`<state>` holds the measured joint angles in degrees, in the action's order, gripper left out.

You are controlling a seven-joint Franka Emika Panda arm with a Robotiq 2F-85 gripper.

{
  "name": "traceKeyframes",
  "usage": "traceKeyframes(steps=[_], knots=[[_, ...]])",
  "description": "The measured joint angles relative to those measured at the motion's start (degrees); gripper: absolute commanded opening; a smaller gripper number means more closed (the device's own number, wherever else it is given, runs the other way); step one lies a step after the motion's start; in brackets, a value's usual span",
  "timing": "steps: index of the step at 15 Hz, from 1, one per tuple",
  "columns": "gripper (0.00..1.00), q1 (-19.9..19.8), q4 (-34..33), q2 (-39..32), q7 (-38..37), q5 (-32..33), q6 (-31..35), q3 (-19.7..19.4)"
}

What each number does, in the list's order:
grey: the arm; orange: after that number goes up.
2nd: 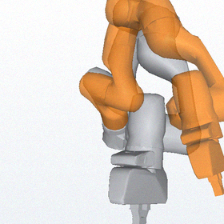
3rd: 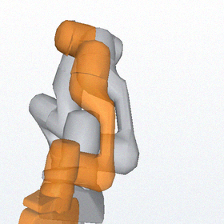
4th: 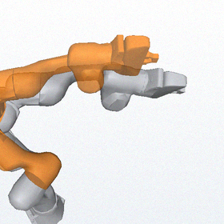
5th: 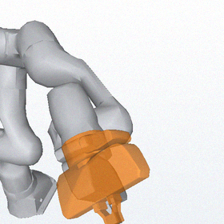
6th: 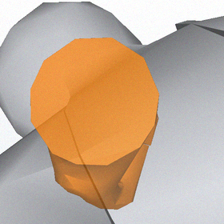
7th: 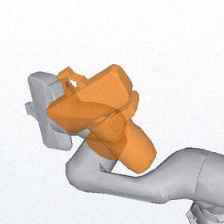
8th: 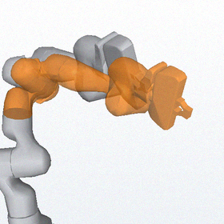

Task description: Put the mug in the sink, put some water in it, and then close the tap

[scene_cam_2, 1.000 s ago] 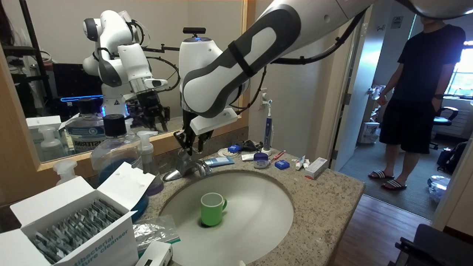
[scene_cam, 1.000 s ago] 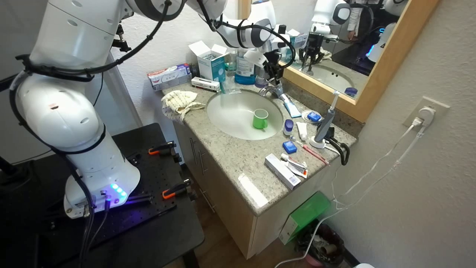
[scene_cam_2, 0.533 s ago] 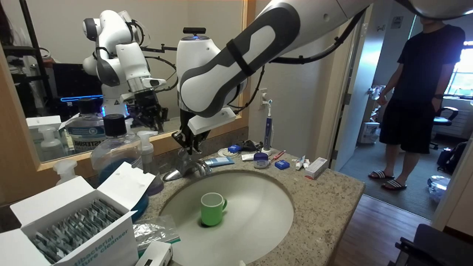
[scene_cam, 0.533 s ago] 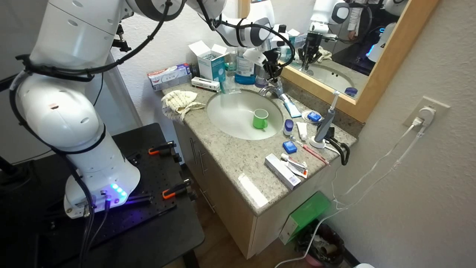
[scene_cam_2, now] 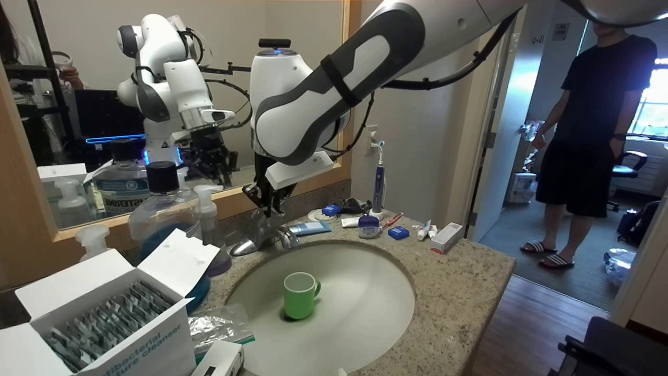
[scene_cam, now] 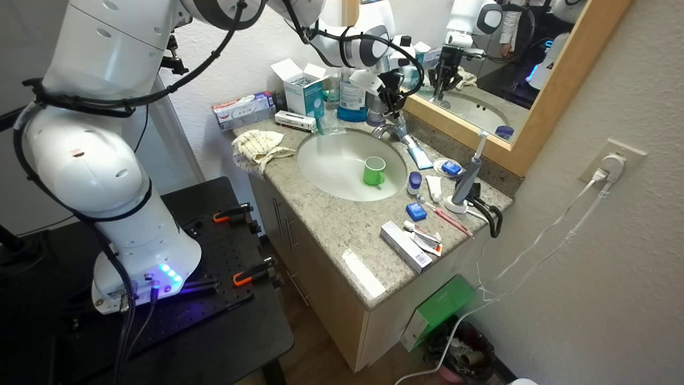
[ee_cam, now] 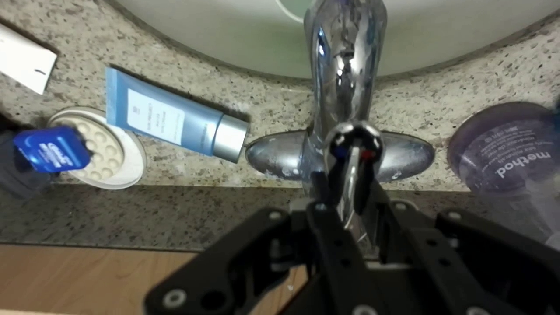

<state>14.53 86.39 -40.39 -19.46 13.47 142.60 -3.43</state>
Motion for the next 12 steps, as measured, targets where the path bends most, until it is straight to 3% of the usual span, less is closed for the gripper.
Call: traceKeyframes(steps=[6,12], knots=[[0.99,-0.2,0.4,3.7,0.0,0.0,1.0,-0.4],[0.98,-1.1,3.7,5.7,0.0,0.0,2.5,-0.5]])
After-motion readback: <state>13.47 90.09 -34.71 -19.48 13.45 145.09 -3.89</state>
